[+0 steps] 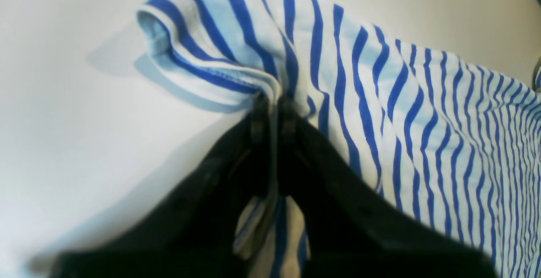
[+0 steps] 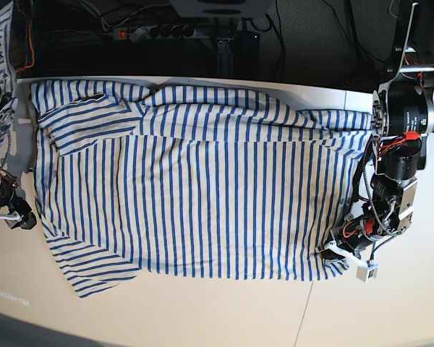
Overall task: Fold the T-shirt properly
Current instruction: 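Hold the side edges and fold them inward toward the shirt's middle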
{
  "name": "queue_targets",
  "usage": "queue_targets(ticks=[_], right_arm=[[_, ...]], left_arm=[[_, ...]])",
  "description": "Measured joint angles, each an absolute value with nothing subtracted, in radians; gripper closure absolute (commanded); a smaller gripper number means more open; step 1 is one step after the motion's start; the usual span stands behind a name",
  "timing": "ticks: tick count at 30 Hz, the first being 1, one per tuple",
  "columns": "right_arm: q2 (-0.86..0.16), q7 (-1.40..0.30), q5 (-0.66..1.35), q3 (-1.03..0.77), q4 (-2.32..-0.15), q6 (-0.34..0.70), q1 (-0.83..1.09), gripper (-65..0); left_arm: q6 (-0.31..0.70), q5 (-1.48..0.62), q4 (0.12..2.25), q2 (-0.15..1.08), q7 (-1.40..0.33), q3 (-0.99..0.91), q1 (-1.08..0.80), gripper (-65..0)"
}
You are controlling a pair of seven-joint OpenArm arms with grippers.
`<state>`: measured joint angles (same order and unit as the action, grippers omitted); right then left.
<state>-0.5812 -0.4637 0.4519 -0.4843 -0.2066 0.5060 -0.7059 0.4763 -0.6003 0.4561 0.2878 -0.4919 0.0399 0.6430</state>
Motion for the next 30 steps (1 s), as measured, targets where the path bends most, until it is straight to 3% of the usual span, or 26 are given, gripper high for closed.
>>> queue_targets(ticks=[9, 24, 26, 29, 30], right_arm=[[-0.522, -0.382, 0.48, -0.489, -0.212, 0.506, -0.666, -34.6], [-0.406, -0.365, 0.342, -0.489, -0.216, 0.509, -0.729, -33.6], [-0.406, -0.366, 0.306, -0.489, -0.218, 0.509, -0.731, -23.6], [-0.408, -0.378, 0.252, -0.489, -0.233, 0.509, -0.726, 0.0], [-0.408, -0.379, 0.246, -0.489, -0.244, 0.509, -0.723, 0.0]], left_arm=[[0.476, -0.603, 0.456, 0.288, -0.495, 0.04, 0.643, 0.0], [0.476, -0.604, 0.456, 0.287, -0.496, 0.04, 0.643, 0.0], [0.476, -0.604, 0.456, 0.286, -0.49, 0.04, 0.643, 0.0], [0.476, -0.603, 0.456, 0.285, -0.477, 0.04, 0.643, 0.0], [0.476, -0.602, 0.456, 0.286, -0.472, 0.04, 0.643, 0.0]])
